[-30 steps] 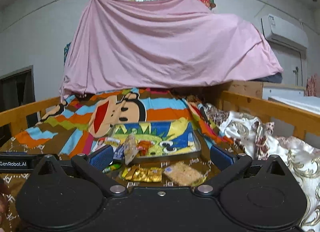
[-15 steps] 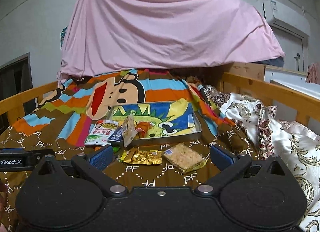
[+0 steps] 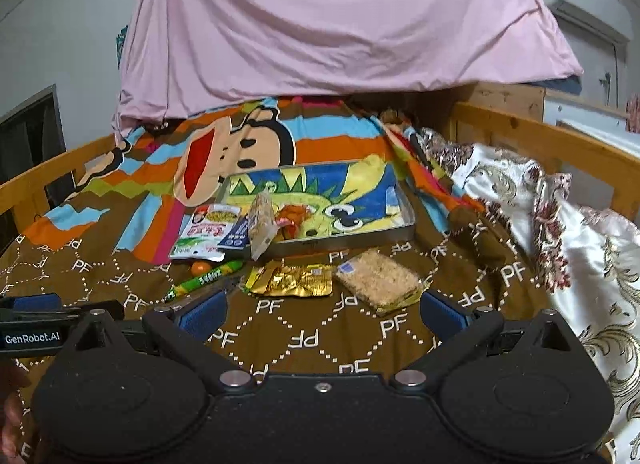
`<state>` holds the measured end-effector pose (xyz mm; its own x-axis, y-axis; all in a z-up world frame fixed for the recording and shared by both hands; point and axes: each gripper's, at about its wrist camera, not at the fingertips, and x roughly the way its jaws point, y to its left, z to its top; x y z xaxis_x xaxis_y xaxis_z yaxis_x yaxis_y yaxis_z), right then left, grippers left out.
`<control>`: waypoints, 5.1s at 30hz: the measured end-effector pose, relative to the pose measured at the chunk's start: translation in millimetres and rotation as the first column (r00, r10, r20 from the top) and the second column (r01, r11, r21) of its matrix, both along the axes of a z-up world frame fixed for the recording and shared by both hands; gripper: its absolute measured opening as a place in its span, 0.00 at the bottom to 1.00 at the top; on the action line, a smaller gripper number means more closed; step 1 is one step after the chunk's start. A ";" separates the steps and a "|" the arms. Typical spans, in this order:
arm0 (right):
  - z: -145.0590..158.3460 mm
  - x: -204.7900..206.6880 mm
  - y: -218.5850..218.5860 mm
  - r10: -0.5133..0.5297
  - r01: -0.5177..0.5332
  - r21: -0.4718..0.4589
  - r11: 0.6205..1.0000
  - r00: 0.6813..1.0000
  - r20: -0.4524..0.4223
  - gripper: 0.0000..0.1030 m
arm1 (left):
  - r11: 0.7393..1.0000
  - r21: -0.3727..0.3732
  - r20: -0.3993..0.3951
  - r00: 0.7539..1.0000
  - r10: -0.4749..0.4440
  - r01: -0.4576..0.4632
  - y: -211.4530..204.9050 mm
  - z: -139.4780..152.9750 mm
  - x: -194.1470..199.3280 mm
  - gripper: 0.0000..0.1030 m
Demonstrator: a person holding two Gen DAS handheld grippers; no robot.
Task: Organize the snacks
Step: 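Grasp the puffed-rice bar with the right tool while the left tool grasps the dark jerky pack, then lift the puffed-rice bar with the right tool while the left tool lifts the jerky pack, then lower both held snacks into the dinosaur tray and open both tools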
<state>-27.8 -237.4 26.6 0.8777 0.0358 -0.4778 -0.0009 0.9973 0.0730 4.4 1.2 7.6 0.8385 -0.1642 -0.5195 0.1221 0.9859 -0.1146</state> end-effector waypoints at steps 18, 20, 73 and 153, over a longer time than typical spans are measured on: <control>-26.0 91.3 -27.7 0.131 -0.109 0.106 0.988 0.964 -0.230 0.99 | 0.979 -0.037 -0.148 0.968 -0.205 0.201 2.0 -33.1 78.3 1.00; -29.6 105.0 -30.0 0.148 -0.133 0.076 0.988 0.955 -0.257 0.99 | 0.977 -0.040 -0.161 0.964 -0.212 0.209 3.1 -39.7 89.9 1.00; -98.5 158.8 4.1 0.258 -0.364 -0.108 0.925 0.811 -0.524 0.75 | 0.964 -0.008 -0.364 0.898 -0.249 0.264 -35.5 -82.2 140.8 0.52; -70.2 294.8 -2.8 -0.050 0.052 -0.028 0.998 0.994 0.093 0.74 | 0.990 -0.142 0.086 0.996 0.005 0.007 -23.8 -52.1 274.1 0.47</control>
